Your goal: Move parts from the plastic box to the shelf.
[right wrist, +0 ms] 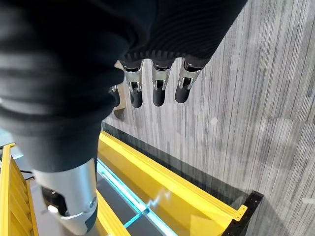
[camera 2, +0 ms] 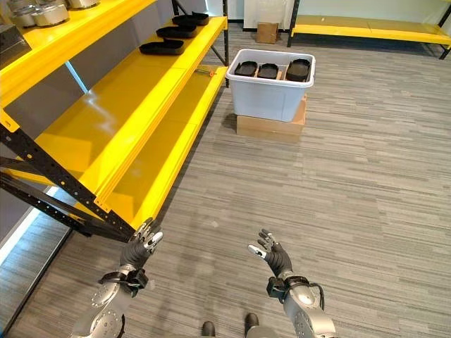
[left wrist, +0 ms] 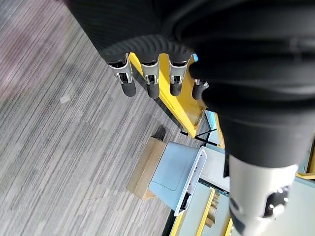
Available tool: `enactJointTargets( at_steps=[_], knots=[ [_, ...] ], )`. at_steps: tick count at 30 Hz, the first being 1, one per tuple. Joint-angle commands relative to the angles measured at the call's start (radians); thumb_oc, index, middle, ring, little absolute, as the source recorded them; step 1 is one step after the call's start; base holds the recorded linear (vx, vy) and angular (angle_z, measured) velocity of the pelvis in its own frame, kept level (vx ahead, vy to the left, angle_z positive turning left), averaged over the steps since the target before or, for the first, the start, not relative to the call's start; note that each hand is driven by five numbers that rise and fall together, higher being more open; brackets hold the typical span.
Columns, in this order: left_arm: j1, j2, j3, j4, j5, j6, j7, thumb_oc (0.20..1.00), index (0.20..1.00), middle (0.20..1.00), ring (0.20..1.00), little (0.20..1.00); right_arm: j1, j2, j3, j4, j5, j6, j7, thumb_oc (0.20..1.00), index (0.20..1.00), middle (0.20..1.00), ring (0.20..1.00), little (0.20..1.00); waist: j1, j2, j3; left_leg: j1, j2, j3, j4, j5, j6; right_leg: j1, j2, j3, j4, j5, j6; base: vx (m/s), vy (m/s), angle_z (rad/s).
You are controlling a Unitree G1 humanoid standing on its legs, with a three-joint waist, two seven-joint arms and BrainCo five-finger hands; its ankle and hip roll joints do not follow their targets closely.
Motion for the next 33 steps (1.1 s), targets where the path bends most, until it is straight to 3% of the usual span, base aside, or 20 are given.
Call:
enactJointTargets(
  at_steps=[1,2,3,4,5,8,11,14,17,21,22,23,24,25,27,31,33],
  knots=[
    [0.002,0.061,0.032,-0.049,0.046,-0.052,-0.006,1.0,1.0,1.0,1.0,1.0,-0.023,0.047,0.023,-0.032,0.031,-0.04,0.022,1.0,1.0,1.0,1.0,1.0,-0.003,-0.05,-0.009,-0.051,-0.008,-0.017,0.093,-0.094,0.03,-0.046,-0.148,0.068,0.172,0.201,0.109,0.03,0.169,0.09],
    [0.0,0.065,0.03,-0.047,0.057,-0.052,-0.013,1.0,1.0,1.0,1.0,1.0,-0.019,0.053,0.023,-0.031,0.031,-0.043,0.024,1.0,1.0,1.0,1.0,1.0,-0.005,-0.037,0.006,-0.025,-0.007,-0.007,0.086,-0.103,0.034,-0.095,-0.149,0.024,0.202,0.178,0.101,0.04,0.116,0.07],
    [0.0,0.065,0.03,-0.047,0.057,-0.052,-0.013,1.0,1.0,1.0,1.0,1.0,-0.019,0.053,0.023,-0.031,0.031,-0.043,0.024,1.0,1.0,1.0,1.0,1.0,-0.006,-0.036,0.007,-0.024,-0.006,-0.007,0.085,-0.103,0.034,-0.094,-0.149,0.023,0.203,0.177,0.101,0.14,0.173,-0.01],
    [0.002,0.066,0.028,-0.047,0.054,-0.047,-0.028,1.0,1.0,1.0,1.0,1.0,-0.016,0.05,0.023,-0.027,0.04,-0.042,0.026,1.0,1.0,1.0,1.0,1.0,-0.014,-0.034,0.004,0.004,-0.013,0.015,0.064,-0.113,0.032,-0.131,-0.145,-0.044,0.105,0.153,0.093,0.15,0.048,-0.15],
    [0.004,0.066,0.028,-0.047,0.051,-0.046,-0.03,1.0,1.0,1.0,1.0,1.0,-0.014,0.046,0.023,-0.029,0.043,-0.042,0.026,1.0,1.0,1.0,1.0,1.0,-0.018,-0.036,0.005,0.012,-0.016,0.015,0.059,-0.115,0.029,-0.138,-0.132,-0.059,0.05,0.155,0.093,0.21,0.031,-0.31],
    [0.0,0.065,0.031,-0.045,0.055,-0.044,-0.033,1.0,1.0,1.0,1.0,1.0,-0.027,0.048,0.031,-0.024,0.044,-0.039,0.024,1.0,1.0,1.0,1.0,1.0,-0.023,-0.045,0.016,0.052,-0.017,0.019,0.041,-0.132,0.013,-0.132,-0.117,-0.117,-0.205,0.219,0.117,0.18,-0.066,-0.15],
    [-0.008,0.062,0.035,-0.038,0.058,-0.048,-0.03,1.0,1.0,1.0,1.0,1.0,-0.05,0.054,0.046,-0.03,0.031,-0.04,0.018,1.0,1.0,1.0,1.0,1.0,-0.029,-0.056,0.014,0.063,-0.01,0.014,0.045,-0.148,-0.006,-0.145,-0.124,-0.091,-0.319,0.27,0.141,0.2,-0.101,0.08],
    [-0.009,0.057,0.04,-0.033,0.057,-0.053,-0.032,1.0,1.0,1.0,1.0,1.0,-0.049,0.053,0.049,-0.042,0.031,-0.038,0.018,1.0,1.0,1.0,1.0,1.0,-0.027,-0.062,0.006,0.087,-0.001,0.011,0.048,-0.169,-0.022,-0.126,-0.137,-0.088,-0.342,0.286,0.149,0.25,-0.127,0.2],
    [-0.004,0.035,0.03,-0.019,0.061,-0.05,-0.033,1.0,1.0,1.0,1.0,1.0,-0.031,0.052,0.049,-0.044,0.045,-0.04,0.023,1.0,1.0,1.0,1.0,1.0,-0.031,-0.071,-0.035,0.129,0.013,-0.014,0.05,-0.198,-0.034,-0.089,-0.125,-0.075,-0.344,0.292,0.133,0.34,-0.179,0.36],
    [-0.013,0.029,0.018,-0.017,0.039,-0.053,-0.035,1.0,1.0,1.0,1.0,1.0,-0.023,0.027,0.034,-0.055,0.057,-0.045,0.026,1.0,1.0,1.0,1.0,1.0,-0.047,-0.052,-0.059,0.155,0.097,-0.04,0.078,-0.185,-0.079,-0.112,-0.062,-0.075,-0.218,0.197,0.082,0.3,-0.241,0.25],
    [-0.013,0.029,0.018,-0.017,0.039,-0.053,-0.035,1.0,1.0,1.0,1.0,1.0,-0.023,0.027,0.034,-0.055,0.057,-0.045,0.026,1.0,1.0,1.0,1.0,1.0,-0.047,-0.052,-0.059,0.155,0.097,-0.04,0.078,-0.185,-0.079,-0.112,-0.062,-0.075,-0.218,0.197,0.082,0.28,-0.239,0.03],
    [-0.017,0.028,0.01,-0.017,0.024,-0.055,-0.035,1.0,1.0,1.0,1.0,1.0,-0.02,0.012,0.027,-0.06,0.059,-0.049,0.023,1.0,1.0,1.0,1.0,1.0,-0.053,-0.046,-0.067,0.153,0.131,-0.042,0.096,-0.148,-0.099,-0.113,-0.038,-0.079,-0.177,0.159,0.062,0.18,-0.158,0.0],
    [-0.017,0.028,0.01,-0.017,0.024,-0.055,-0.035,1.0,1.0,1.0,1.0,1.0,-0.02,0.012,0.027,-0.06,0.059,-0.049,0.023,1.0,1.0,1.0,1.0,1.0,-0.054,-0.046,-0.067,0.153,0.131,-0.042,0.096,-0.148,-0.099,-0.113,-0.038,-0.079,-0.177,0.159,0.062,0.37,-0.347,-0.02],
    [-0.019,0.03,0.01,-0.021,0.016,-0.055,-0.034,1.0,1.0,1.0,1.0,1.0,-0.015,0.002,0.015,-0.055,0.055,-0.049,0.024,1.0,1.0,1.0,1.0,1.0,-0.058,-0.047,-0.072,0.136,0.163,-0.047,0.147,-0.089,-0.122,-0.106,-0.008,-0.075,-0.151,0.118,0.04,0.27,-0.263,0.02],
    [-0.011,0.029,0.007,-0.026,0.003,-0.055,-0.035,1.0,1.0,1.0,1.0,1.0,-0.01,-0.011,0.013,-0.052,0.051,-0.051,0.023,1.0,1.0,1.0,1.0,1.0,-0.054,-0.051,-0.076,0.105,0.185,-0.052,0.23,-0.018,-0.142,-0.08,0.022,-0.071,-0.16,0.091,0.013,0.31,-0.314,0.01],
    [0.0,0.033,0.006,-0.032,-0.025,-0.05,-0.031,1.0,1.0,1.0,1.0,1.0,-0.006,-0.035,0.006,-0.07,0.056,-0.062,0.022,1.0,1.0,1.0,1.0,1.0,-0.018,-0.111,-0.038,-0.084,0.189,-0.065,0.613,0.165,-0.137,0.02,0.056,-0.051,-0.204,0.055,-0.053,0.18,-0.279,-0.11],
    [0.003,0.035,0.003,-0.036,-0.027,-0.049,-0.032,1.0,1.0,1.0,1.0,1.0,-0.002,-0.042,0.004,-0.079,0.062,-0.067,0.021,1.0,1.0,1.0,1.0,1.0,-0.009,-0.127,-0.022,-0.126,0.182,-0.071,0.683,0.165,-0.127,0.041,0.055,-0.046,-0.214,0.054,-0.062,0.11,-0.161,-0.14]
  ],
)
